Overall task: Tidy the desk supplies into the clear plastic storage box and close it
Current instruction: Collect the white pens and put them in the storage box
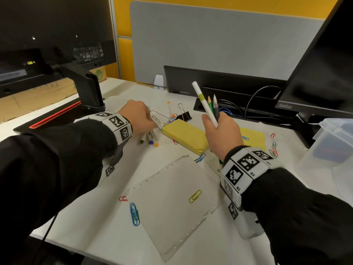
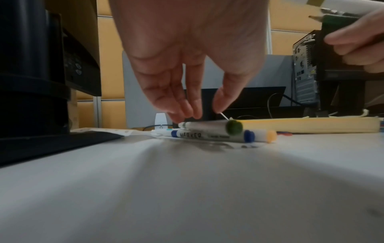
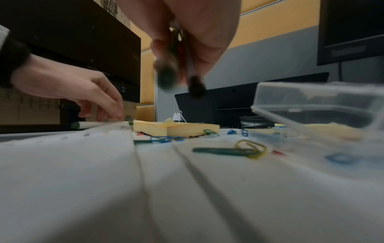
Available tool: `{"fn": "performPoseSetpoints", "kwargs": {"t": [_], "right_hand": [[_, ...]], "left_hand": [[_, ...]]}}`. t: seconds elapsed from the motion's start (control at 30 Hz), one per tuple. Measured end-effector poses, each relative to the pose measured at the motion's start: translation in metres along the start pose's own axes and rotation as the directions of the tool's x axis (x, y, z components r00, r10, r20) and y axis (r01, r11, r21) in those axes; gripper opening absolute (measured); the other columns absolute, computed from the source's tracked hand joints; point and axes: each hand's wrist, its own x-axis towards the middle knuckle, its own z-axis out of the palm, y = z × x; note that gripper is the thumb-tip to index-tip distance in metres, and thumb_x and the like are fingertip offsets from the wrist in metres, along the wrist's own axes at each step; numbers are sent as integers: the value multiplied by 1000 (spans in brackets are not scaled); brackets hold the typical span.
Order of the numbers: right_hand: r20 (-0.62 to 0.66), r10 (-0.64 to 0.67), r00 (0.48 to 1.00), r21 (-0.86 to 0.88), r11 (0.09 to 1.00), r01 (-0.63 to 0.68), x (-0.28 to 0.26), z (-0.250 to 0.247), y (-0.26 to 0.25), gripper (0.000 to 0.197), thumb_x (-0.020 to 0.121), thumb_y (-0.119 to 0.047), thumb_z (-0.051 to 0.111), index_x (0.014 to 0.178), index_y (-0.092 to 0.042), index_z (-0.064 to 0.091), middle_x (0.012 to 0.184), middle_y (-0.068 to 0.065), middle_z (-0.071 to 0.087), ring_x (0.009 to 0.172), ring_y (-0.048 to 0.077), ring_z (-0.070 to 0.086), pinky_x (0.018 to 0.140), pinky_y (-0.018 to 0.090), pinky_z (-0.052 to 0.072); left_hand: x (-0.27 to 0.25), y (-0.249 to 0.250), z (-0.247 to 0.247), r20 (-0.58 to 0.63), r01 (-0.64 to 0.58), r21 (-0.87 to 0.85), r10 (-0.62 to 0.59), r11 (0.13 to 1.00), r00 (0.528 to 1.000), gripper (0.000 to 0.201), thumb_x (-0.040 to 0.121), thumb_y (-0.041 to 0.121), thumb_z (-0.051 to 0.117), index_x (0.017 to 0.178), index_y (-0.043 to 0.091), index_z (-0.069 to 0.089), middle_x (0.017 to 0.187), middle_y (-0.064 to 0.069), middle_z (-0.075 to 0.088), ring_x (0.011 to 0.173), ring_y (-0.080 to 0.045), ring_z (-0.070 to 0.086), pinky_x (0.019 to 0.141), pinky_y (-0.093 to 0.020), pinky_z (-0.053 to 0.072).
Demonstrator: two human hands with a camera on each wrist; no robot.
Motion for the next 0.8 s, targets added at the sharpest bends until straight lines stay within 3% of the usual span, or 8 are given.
{"fn": "performPoseSetpoints", "kwargs": {"t": [0.13, 0.2, 0.3, 0.4, 0.47, 0.53, 0.67, 0.8], "right_hand": [[-12, 11, 1000, 0, 1000, -11, -4, -7, 7, 29, 93, -40, 47, 96, -11, 49, 68, -4, 43, 62, 14, 45, 65, 32, 41], [-55, -1, 998, -7, 1000, 1, -6, -13, 11, 27, 93, -40, 47, 96, -13, 46, 67, -7, 40, 59, 10, 42, 57, 26, 37], [-92, -9, 996, -4, 1000, 9, -9, -20, 16, 24, 93, -38, 48, 91, -14, 44, 65, -9, 38, 55, 3, 37, 47, 18, 28], [-100, -12, 995, 0, 1000, 12, -13, -24, 18, 20, 94, -34, 47, 88, -14, 46, 64, -9, 39, 54, 4, 37, 46, 15, 26], [-99, -7, 995, 18, 1000, 8, -17, -27, 19, 20, 94, -33, 47, 87, -14, 47, 64, -9, 40, 53, 4, 38, 46, 16, 27], [-81, 2, 997, 54, 999, 2, -20, -30, 19, 24, 94, -36, 46, 80, -15, 48, 62, -8, 41, 53, 5, 39, 47, 18, 28], [-61, -15, 998, 112, 993, 22, -26, -34, 17, 36, 91, -44, 47, 63, -24, 40, 60, -7, 41, 51, 6, 38, 47, 19, 29], [-51, -86, 995, 260, 961, 96, -27, -32, 12, 38, 88, -45, 53, 61, -20, 44, 57, -7, 40, 49, 7, 38, 50, 18, 32]], "left_hand": [[5, 4, 5, 74, 173, 182, -189, 968, 979, 58, 79, 57, 60, 104, 5, 57, 70, -5, 47, 81, -19, 49, 69, -29, 43], [4, 12, 5, 122, 149, 234, -181, 961, 976, 49, 82, 51, 60, 101, 6, 56, 64, -2, 40, 76, -17, 47, 62, -24, 41], [3, 21, 6, 160, 127, 274, -175, 953, 971, 34, 84, 38, 62, 76, 7, 51, 61, -1, 44, 56, -12, 44, 43, -19, 39], [1, 21, 8, 187, 115, 313, -180, 943, 966, 28, 93, 30, 50, 104, 5, 57, 87, -7, 58, 80, -19, 57, 77, -27, 47], [-2, 23, 8, 159, 124, 284, -174, 951, 972, 35, 98, 25, 41, 120, 1, 53, 93, -9, 59, 95, -23, 56, 82, -28, 44], [-4, 27, 6, 85, 155, 214, -176, 964, 981, 34, 99, 24, 38, 118, 0, 54, 71, -4, 45, 75, -18, 52, 64, -26, 41], [-22, 41, -5, -50, 82, -163, -92, 983, 994, 31, 99, 32, 36, 107, 4, 48, 66, -1, 44, 49, -11, 47, 37, -23, 38], [-55, 72, -18, 53, -39, -578, 86, 815, 995, 26, 94, 36, 48, 97, 11, 46, 62, -1, 47, 31, -7, 45, 31, -17, 39]]}}
